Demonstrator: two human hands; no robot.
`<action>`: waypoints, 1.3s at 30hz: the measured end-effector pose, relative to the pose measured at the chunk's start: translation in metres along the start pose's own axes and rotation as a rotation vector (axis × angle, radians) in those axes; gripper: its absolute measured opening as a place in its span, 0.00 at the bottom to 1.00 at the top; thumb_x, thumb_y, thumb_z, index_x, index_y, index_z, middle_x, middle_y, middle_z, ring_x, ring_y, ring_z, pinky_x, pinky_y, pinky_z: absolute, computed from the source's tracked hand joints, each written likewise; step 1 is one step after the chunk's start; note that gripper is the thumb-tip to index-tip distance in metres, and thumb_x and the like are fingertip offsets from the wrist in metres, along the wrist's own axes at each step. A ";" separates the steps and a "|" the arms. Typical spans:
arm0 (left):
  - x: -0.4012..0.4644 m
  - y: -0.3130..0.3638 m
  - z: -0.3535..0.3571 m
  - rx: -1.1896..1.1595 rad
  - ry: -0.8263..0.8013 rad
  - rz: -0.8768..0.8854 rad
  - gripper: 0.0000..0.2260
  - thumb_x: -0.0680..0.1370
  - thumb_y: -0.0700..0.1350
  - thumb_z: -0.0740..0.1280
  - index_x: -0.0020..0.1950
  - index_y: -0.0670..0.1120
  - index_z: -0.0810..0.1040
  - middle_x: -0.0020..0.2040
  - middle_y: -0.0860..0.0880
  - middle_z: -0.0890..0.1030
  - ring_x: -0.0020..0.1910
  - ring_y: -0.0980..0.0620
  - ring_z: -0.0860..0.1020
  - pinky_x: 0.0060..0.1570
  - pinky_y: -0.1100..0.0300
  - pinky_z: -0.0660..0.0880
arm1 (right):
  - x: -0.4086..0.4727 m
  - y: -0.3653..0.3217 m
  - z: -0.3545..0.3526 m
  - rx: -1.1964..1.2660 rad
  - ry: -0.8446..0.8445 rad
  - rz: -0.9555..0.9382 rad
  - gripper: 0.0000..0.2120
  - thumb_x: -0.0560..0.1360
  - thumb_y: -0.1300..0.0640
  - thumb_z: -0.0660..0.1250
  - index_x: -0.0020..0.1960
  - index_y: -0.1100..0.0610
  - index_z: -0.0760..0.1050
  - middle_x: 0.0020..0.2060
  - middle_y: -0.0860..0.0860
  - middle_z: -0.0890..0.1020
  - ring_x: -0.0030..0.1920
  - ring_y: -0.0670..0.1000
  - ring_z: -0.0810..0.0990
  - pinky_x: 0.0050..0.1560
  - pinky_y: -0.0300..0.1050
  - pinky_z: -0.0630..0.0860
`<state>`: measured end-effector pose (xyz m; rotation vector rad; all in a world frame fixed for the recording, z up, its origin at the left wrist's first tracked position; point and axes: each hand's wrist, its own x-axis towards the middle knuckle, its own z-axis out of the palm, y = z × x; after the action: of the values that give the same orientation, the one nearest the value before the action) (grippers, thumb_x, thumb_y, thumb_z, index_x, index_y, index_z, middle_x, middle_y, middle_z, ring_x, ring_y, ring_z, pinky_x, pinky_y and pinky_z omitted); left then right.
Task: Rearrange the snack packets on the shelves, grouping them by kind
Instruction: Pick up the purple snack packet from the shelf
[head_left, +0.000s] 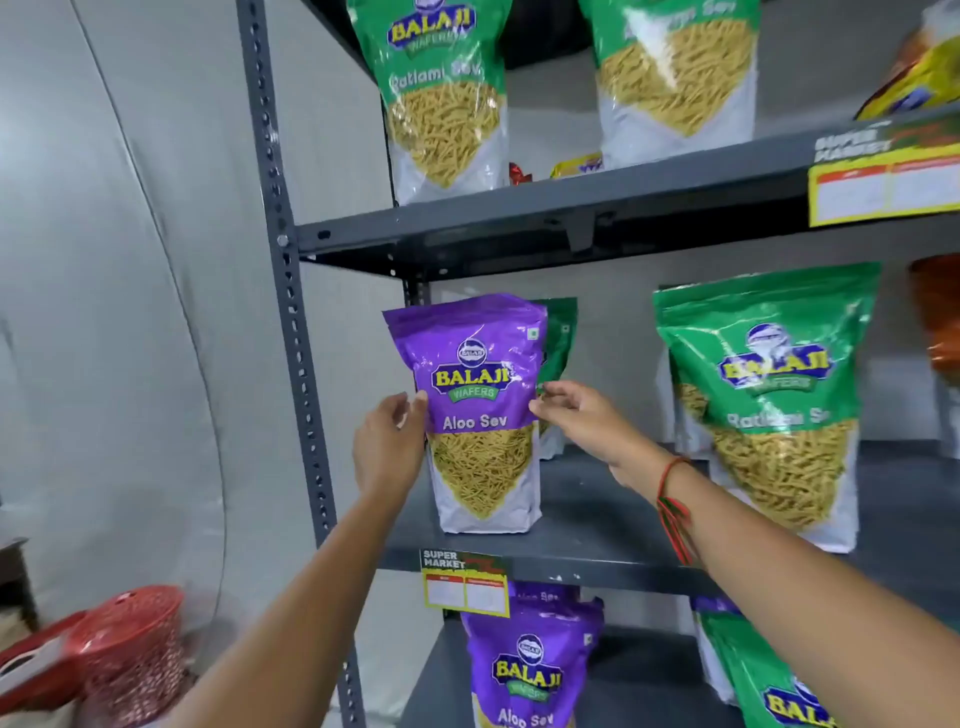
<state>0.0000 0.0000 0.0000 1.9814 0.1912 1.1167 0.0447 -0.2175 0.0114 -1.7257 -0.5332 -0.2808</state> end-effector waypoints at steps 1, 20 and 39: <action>0.001 -0.002 0.004 -0.011 0.011 0.011 0.24 0.76 0.61 0.58 0.58 0.45 0.80 0.54 0.46 0.85 0.53 0.46 0.81 0.52 0.51 0.75 | 0.005 0.005 0.006 0.029 -0.003 -0.001 0.17 0.73 0.53 0.69 0.60 0.56 0.76 0.53 0.52 0.82 0.55 0.51 0.80 0.57 0.45 0.74; -0.039 0.022 -0.001 -0.181 0.200 -0.045 0.09 0.76 0.51 0.66 0.47 0.48 0.82 0.41 0.49 0.84 0.42 0.49 0.81 0.47 0.57 0.72 | -0.035 -0.003 0.008 0.219 0.260 -0.086 0.05 0.71 0.59 0.72 0.37 0.53 0.80 0.39 0.55 0.86 0.39 0.48 0.83 0.43 0.42 0.79; -0.276 -0.016 -0.008 -0.287 -0.003 -0.130 0.03 0.76 0.46 0.68 0.43 0.49 0.79 0.36 0.52 0.81 0.36 0.58 0.77 0.36 0.74 0.68 | -0.218 0.066 -0.053 0.072 0.018 0.317 0.03 0.71 0.64 0.71 0.41 0.59 0.78 0.34 0.53 0.80 0.35 0.46 0.79 0.34 0.33 0.78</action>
<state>-0.1654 -0.1204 -0.1856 1.6924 0.1472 0.9971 -0.1056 -0.3220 -0.1349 -1.7060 -0.2471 -0.0498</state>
